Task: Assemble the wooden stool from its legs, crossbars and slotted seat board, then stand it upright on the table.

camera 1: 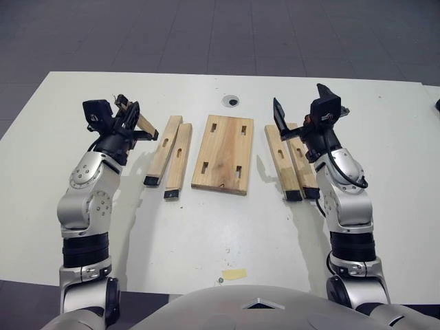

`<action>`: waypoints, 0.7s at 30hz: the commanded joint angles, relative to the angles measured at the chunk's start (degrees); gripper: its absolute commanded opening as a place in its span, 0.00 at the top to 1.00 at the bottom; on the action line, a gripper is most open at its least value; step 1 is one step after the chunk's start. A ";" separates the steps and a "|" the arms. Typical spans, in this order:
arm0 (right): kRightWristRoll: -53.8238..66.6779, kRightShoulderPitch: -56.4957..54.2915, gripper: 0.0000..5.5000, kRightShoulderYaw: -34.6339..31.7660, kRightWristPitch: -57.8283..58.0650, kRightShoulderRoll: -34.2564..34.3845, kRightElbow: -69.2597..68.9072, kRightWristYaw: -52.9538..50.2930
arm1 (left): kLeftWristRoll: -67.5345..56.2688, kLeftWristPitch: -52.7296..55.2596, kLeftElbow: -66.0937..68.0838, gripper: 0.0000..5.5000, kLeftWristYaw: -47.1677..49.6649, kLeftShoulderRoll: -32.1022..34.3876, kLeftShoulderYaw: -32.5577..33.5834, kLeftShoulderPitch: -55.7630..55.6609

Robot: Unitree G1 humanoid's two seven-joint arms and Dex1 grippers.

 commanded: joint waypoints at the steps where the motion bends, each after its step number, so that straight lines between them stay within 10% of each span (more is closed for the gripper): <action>1: 0.90 -2.60 0.02 -0.62 0.99 0.29 1.42 0.12 | 3.55 -3.48 1.93 0.92 -1.40 -2.45 -1.98 -0.55; 21: 1.01 -5.42 0.02 0.97 0.55 0.66 4.09 2.37 | 12.75 -14.95 15.62 0.92 -5.35 -6.80 -2.93 -4.09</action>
